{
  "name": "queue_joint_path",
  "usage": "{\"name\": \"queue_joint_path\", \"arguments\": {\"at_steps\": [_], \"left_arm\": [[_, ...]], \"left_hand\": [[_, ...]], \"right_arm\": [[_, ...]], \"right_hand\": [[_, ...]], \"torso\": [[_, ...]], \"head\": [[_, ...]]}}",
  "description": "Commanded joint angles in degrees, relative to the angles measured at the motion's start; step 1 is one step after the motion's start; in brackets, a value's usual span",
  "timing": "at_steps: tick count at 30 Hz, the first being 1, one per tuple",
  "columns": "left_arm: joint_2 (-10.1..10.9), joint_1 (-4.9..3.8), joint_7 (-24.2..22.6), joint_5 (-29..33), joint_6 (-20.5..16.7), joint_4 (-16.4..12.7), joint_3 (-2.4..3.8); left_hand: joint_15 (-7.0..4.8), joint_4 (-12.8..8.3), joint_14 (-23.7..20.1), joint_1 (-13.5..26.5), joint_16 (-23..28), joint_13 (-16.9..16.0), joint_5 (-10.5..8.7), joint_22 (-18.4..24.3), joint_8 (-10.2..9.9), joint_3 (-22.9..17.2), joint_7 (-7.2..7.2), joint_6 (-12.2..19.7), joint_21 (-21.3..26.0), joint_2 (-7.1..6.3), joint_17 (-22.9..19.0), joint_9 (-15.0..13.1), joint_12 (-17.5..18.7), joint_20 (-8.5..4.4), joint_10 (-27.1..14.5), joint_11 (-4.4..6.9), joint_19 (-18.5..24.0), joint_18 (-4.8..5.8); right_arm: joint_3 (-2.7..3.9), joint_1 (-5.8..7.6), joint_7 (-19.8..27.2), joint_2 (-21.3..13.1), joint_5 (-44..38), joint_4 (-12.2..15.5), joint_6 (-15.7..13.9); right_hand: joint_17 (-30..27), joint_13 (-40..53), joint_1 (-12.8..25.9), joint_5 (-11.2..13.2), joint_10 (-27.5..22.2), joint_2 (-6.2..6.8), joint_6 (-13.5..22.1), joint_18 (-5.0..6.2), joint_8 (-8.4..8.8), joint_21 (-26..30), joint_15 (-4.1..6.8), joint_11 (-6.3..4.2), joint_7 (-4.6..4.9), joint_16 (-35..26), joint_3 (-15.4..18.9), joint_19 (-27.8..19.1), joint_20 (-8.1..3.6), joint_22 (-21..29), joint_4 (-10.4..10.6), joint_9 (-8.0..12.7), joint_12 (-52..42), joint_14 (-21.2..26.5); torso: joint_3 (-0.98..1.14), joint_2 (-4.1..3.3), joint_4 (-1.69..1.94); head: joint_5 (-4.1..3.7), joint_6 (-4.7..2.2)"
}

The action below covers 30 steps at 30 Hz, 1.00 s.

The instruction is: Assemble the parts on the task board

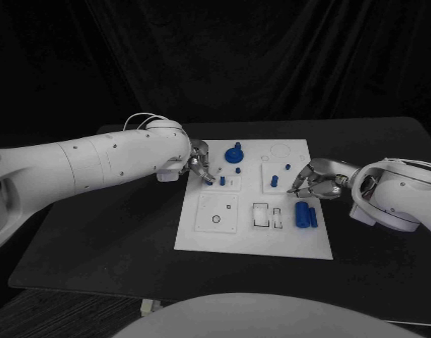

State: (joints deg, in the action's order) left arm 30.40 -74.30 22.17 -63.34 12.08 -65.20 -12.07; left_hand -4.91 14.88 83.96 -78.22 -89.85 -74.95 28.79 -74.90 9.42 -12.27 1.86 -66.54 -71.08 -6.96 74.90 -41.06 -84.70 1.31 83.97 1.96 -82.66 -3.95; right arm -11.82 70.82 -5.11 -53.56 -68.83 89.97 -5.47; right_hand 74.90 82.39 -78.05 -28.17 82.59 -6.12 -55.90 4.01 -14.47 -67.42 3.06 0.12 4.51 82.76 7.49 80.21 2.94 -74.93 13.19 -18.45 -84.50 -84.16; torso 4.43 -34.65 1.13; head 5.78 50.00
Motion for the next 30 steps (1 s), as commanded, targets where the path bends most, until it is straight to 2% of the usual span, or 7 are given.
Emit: {"name": "queue_joint_path", "arguments": {"at_steps": [1, 23, 30], "left_arm": [[0.17, 0.18, 0.11, 0.12, -0.70, -0.54, -0.01], [1.52, -0.40, 0.06, 0.12, -2.64, -2.38, 0.01], [1.94, -1.08, -0.09, 0.12, -2.28, -2.89, 0.01]], "left_hand": [[-0.25, -10.19, 6.04, 0.26, -0.15, -11.15, 0.28, -10.08, 0.23, -10.64, 0.16, -0.30, -0.31, -0.20, 15.10, -0.16, -0.06, -0.03, 3.04, 0.35, -0.34, 0.18], [-0.24, -10.28, 6.04, 0.40, -0.15, -10.81, 0.43, -10.02, 0.27, -10.83, 0.19, -0.23, -0.10, -0.27, 15.10, -0.25, 0.40, -0.03, 2.78, 0.33, -0.27, 0.14], [-0.19, -10.35, 6.04, 0.52, -0.15, -10.59, 0.21, -9.98, 0.30, -11.10, 0.25, -0.02, 0.09, -0.21, 15.10, -0.39, 0.71, 0.00, 2.60, 0.28, -0.18, 0.11]], "right_arm": [[0.03, -0.14, -0.66, -0.06, -0.07, -0.01, 0.59], [0.03, -0.14, -1.01, -0.12, -0.07, -0.01, 0.86], [0.03, -0.14, -1.03, -0.03, -0.07, -0.05, 1.02]], "right_hand": [[0.48, -6.22, -3.63, -0.20, -0.52, -3.08, 0.18, 1.05, 0.32, 0.51, 0.36, 0.01, 0.07, -0.34, -0.29, -0.39, -0.03, -8.23, -0.09, 0.09, 1.12, -1.43], [-0.09, -6.84, -3.79, -0.24, -0.93, -3.13, 0.23, 1.20, 0.34, 1.30, 0.34, 0.02, 0.08, -0.71, -0.53, -0.74, 0.00, -7.99, -0.16, 0.09, 1.48, -1.20], [-0.20, -7.06, -3.86, -0.25, -1.07, -3.14, 0.25, 1.24, 0.35, 1.52, 0.34, 0.02, 0.08, -0.78, -0.61, -0.83, 0.01, -7.93, -0.19, 0.09, 1.61, -1.15]], "torso": [[0.00, 0.03, 0.03], [0.02, -0.01, 0.01], [0.00, -0.04, 0.03]], "head": [[-0.04, 0.00], [-0.26, 0.00], [-0.13, 0.00]]}}
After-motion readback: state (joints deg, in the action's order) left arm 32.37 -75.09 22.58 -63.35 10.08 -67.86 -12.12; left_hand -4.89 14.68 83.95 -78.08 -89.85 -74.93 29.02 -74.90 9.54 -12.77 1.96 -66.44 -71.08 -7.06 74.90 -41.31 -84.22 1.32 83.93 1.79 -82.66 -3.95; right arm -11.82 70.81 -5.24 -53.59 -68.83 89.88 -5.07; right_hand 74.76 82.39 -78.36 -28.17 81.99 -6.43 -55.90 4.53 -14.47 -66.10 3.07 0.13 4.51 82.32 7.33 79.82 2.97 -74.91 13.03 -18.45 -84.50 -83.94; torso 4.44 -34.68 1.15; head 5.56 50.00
